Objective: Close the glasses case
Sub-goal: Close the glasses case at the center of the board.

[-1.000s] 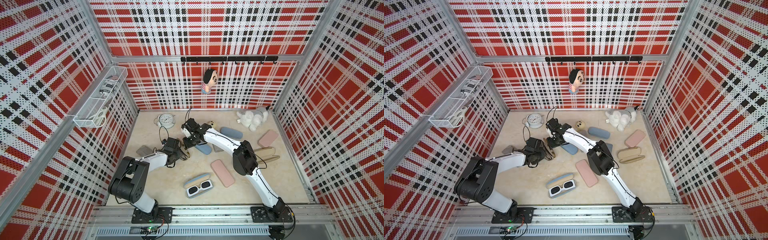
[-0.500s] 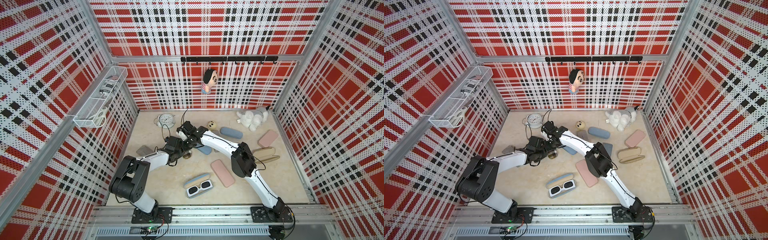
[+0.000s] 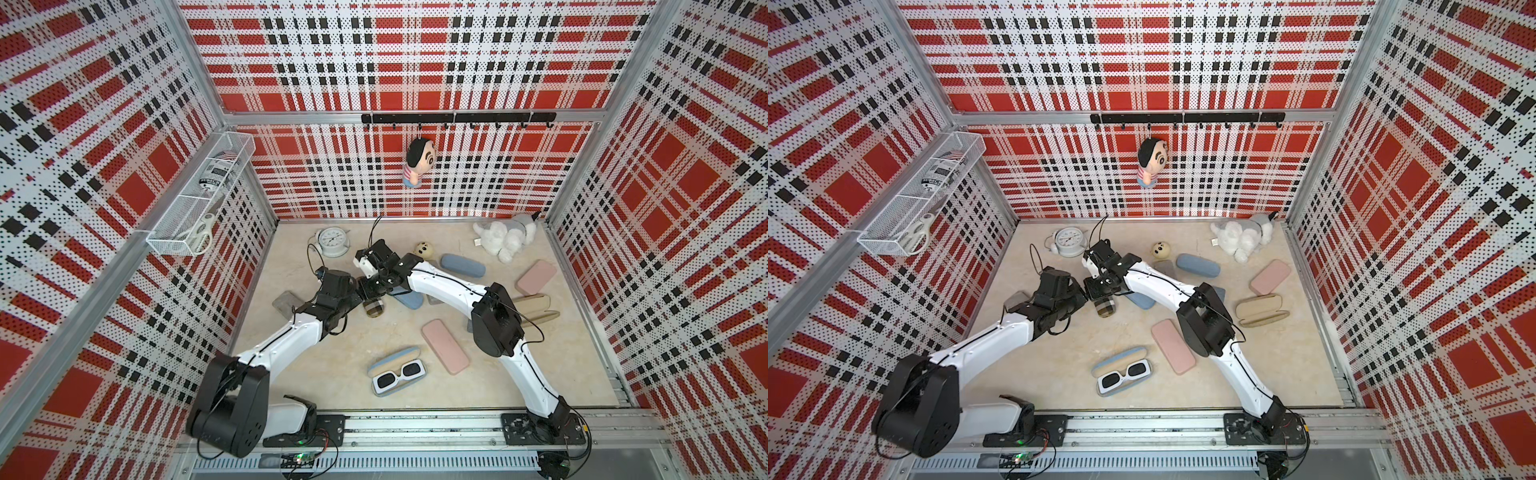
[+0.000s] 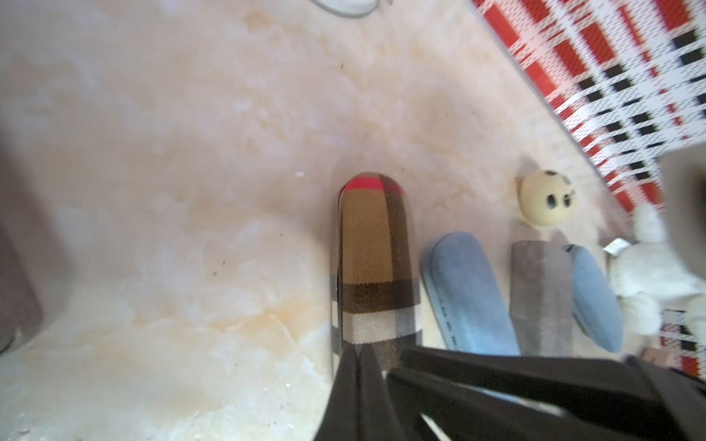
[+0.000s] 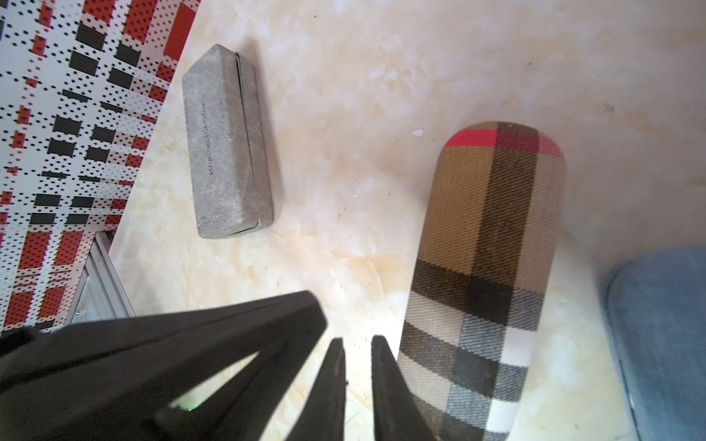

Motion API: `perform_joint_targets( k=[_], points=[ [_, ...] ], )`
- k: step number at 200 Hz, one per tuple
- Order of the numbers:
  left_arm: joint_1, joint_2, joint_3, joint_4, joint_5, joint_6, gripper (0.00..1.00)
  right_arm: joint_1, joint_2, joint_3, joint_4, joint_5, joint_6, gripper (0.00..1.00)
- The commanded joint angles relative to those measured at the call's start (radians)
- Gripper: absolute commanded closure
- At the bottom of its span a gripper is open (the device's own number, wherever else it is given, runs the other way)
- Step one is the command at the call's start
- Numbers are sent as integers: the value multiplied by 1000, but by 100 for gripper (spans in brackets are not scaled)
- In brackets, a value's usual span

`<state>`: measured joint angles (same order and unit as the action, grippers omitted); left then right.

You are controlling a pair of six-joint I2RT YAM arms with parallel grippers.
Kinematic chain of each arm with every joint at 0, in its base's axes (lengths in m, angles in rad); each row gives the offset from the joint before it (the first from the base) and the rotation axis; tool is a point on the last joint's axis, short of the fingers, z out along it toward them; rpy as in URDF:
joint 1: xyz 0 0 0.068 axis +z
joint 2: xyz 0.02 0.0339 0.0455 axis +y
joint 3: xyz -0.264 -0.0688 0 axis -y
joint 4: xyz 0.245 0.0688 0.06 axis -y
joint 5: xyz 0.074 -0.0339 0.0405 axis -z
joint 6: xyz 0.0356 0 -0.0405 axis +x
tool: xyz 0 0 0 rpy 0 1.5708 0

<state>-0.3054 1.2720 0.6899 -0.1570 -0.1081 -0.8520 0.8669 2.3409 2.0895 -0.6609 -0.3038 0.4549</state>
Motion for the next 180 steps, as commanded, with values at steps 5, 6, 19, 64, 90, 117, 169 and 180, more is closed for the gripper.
perform_joint_targets(
  k=[5, 6, 19, 64, 90, 117, 169, 180],
  points=[
    [48, -71, -47, -24, -6, 12, 99, -8, -39, 12, -23, 49, -3, 84],
    [48, -73, -50, -24, -4, 13, 99, -8, -39, 13, -25, 50, -3, 84],
    [87, -95, -71, -18, 14, 16, 96, -11, -37, 10, -47, 76, -4, 84],
    [131, -98, -137, 69, 108, 16, 64, -32, -89, -107, 10, 88, 10, 73],
    [145, -93, -146, 83, 121, 16, 64, -34, -52, -72, -30, 77, -8, 84],
    [151, -90, -153, 84, 125, 17, 65, -34, -9, -38, -54, 59, -21, 90],
    [153, -72, -164, 105, 137, 10, 65, -32, 68, -16, -92, 26, -39, 91],
    [154, -66, -167, 112, 140, 10, 66, -31, 81, -17, -101, 27, -41, 91]
  ],
)
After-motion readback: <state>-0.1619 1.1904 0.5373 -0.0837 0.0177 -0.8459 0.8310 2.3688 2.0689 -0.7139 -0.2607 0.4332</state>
